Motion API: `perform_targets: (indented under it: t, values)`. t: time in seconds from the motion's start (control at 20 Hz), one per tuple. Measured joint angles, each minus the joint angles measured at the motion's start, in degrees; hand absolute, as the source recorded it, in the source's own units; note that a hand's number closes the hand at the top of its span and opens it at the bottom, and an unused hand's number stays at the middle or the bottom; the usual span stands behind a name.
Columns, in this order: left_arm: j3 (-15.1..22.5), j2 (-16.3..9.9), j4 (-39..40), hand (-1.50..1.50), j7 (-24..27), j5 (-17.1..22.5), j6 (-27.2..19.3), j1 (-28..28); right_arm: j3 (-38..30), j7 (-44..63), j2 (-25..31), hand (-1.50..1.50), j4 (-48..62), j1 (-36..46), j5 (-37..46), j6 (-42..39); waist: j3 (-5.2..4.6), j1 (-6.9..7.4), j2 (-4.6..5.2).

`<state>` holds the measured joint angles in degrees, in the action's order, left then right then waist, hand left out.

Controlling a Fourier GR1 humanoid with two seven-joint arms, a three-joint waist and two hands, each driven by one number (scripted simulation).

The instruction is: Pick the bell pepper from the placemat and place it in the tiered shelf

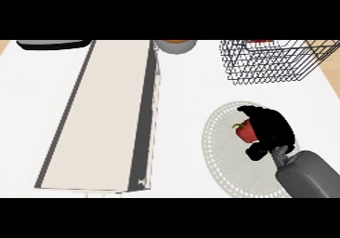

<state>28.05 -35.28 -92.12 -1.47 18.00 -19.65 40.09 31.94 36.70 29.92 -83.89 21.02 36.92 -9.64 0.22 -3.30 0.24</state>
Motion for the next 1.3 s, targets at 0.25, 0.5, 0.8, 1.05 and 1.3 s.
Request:
perform_targets:
  t: [0.25, 0.5, 0.8, 1.05, 1.3]
  values:
    - [0.66, -0.26, 0.33, 0.00, 0.33, 0.36, -0.58, -0.55, 1.64, -2.26, -1.40, 1.50, 1.11, 0.78, 1.20, 0.90, 0.02, 0.18, 0.04]
    - [1.30, -0.75, 0.63, 0.00, 0.88, 0.85, -0.95, -0.77, 2.20, -3.97, -2.21, 1.50, 2.51, 1.44, 2.71, 2.81, -0.01, 0.02, -0.02]
    - [2.15, -1.48, 0.82, 0.00, 1.37, 1.01, -1.20, -1.79, 3.96, -9.35, -2.31, 1.50, 2.69, 4.47, 4.04, 3.22, -0.05, 0.95, 0.16]
    - [2.85, -2.21, 0.69, 0.00, 1.95, 0.16, -1.12, -3.94, 10.16, -24.45, -1.45, 1.50, 0.53, 9.74, 2.98, -1.60, -0.20, 3.76, 0.83]
    - [3.40, -2.63, 0.93, 0.00, 2.12, 0.95, -1.03, -4.38, 9.97, -37.88, 0.61, 1.50, -0.50, 15.07, -0.85, -4.53, -0.06, 3.67, 1.00]
